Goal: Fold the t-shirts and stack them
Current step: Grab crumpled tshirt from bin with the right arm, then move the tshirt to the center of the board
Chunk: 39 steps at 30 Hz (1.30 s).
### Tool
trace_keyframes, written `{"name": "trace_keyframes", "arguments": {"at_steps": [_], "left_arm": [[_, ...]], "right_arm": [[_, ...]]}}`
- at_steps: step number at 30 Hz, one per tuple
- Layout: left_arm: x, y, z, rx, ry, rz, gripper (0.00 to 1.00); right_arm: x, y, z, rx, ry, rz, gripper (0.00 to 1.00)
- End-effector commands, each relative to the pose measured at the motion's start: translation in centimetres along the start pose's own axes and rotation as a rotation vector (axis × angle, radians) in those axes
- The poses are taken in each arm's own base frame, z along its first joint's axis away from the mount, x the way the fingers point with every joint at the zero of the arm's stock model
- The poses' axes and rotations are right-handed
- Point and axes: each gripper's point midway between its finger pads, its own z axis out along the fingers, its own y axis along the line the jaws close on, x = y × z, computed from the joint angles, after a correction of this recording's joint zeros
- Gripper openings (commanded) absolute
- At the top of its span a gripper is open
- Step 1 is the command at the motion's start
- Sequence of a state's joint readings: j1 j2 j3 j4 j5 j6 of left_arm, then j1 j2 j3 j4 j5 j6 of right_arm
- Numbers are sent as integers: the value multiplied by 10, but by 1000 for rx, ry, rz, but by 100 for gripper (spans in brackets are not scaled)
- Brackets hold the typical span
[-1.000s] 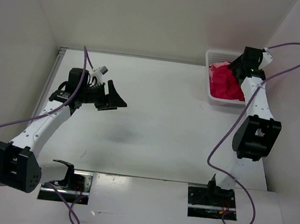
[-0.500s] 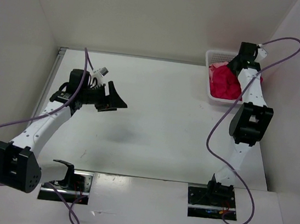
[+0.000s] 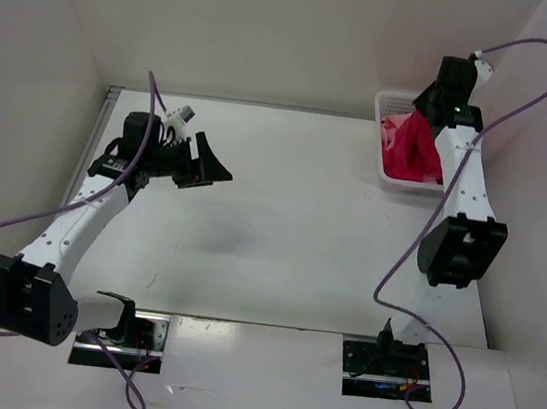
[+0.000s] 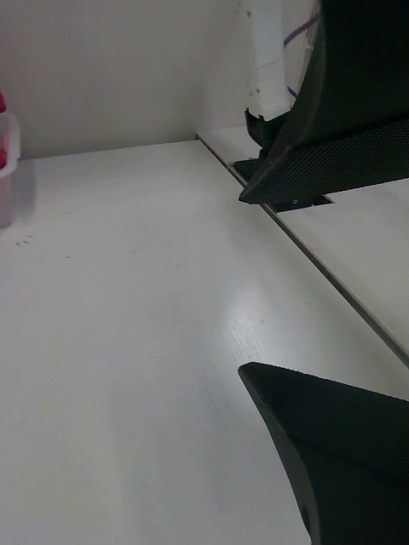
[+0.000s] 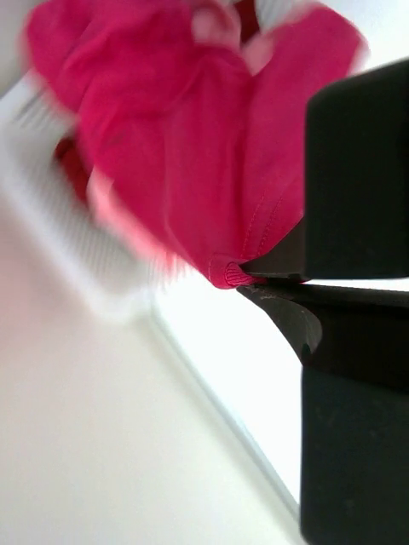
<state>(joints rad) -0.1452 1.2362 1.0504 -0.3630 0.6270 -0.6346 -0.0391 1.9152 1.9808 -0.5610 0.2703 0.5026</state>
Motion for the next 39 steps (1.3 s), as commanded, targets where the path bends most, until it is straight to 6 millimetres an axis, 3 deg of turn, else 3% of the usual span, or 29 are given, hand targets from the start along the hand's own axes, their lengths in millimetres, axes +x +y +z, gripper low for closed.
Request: {"name": "trace_keyframes", "arguments": {"at_steps": [1,2,4,5,7,9,12,13,15,16,17,18,19,20,21,22,23,24,25,26,27,29,31,32,33,35,37,39], "left_arm": [[-38,-22,-4,35,-95,38,82],[-45,-22,-4,35,-110,41,82],[-55,-19,-6,15,-140,15,82],[-63,-17,-8,9,-155,-4,82],[-72,-11,-11,-12,-180,-27,84],[-81,2,-18,-46,-212,-67,85],[-96,15,-29,-83,-269,-108,85],[-99,18,-32,-89,-279,-114,87],[-104,31,-38,-110,-304,-162,88],[-102,34,-41,-116,-309,-168,88],[-101,41,-42,-127,-311,-192,88],[-99,43,-43,-137,-316,-194,88],[-99,42,-43,-135,-317,-203,89],[-95,44,-43,-138,-313,-207,89],[-92,47,-41,-142,-306,-214,89],[-87,46,-42,-136,-299,-216,89],[-74,58,-36,-153,-271,-244,89],[-66,63,-35,-162,-259,-243,89],[-60,66,-34,-168,-251,-236,89],[-49,83,-34,-237,-233,-227,89],[-40,87,-32,-271,-215,-204,87],[-22,103,-30,-365,-173,-182,85],[1,106,-23,-403,-108,-175,85],[8,115,-22,-448,-100,-176,85],[14,118,-21,-468,-87,-176,85],[29,127,-22,-506,-64,-200,85],[40,141,-25,-565,-66,-237,85],[56,157,-22,-608,-58,-295,85]], "right_arm": [[-105,85,-148,-342,-289,27,0],[-116,106,-191,-441,-328,34,0],[-130,134,-249,-615,-352,59,0],[-146,152,-295,-750,-391,85,0],[-144,181,-348,-990,-333,112,0],[-159,196,-411,-1208,-340,158,0],[-158,208,-449,-1398,-303,147,0],[-158,208,-449,-1400,-296,155,0],[-144,214,-420,-1378,-240,155,0],[-116,216,-388,-1359,-120,168,0],[-112,209,-375,-1340,-103,182,0],[-80,207,-335,-1299,-15,188,0],[-65,202,-316,-1266,15,194,0],[-52,194,-300,-1231,35,191,0],[-7,182,-254,-1145,134,206,0],[14,173,-235,-1114,180,208,0],[32,164,-219,-1087,215,212,0],[72,147,-185,-1008,300,229,0],[89,139,-169,-963,318,219,0],[101,126,-148,-889,317,218,0],[127,110,-127,-798,363,211,0],[134,97,-111,-704,350,192,5],[144,81,-101,-612,358,174,15],[140,73,-95,-557,325,166,30],[134,69,-100,-540,303,157,39],[142,52,-104,-475,317,119,57],[160,48,-125,-466,354,71,59],[203,39,-140,-454,445,17,55]]}}
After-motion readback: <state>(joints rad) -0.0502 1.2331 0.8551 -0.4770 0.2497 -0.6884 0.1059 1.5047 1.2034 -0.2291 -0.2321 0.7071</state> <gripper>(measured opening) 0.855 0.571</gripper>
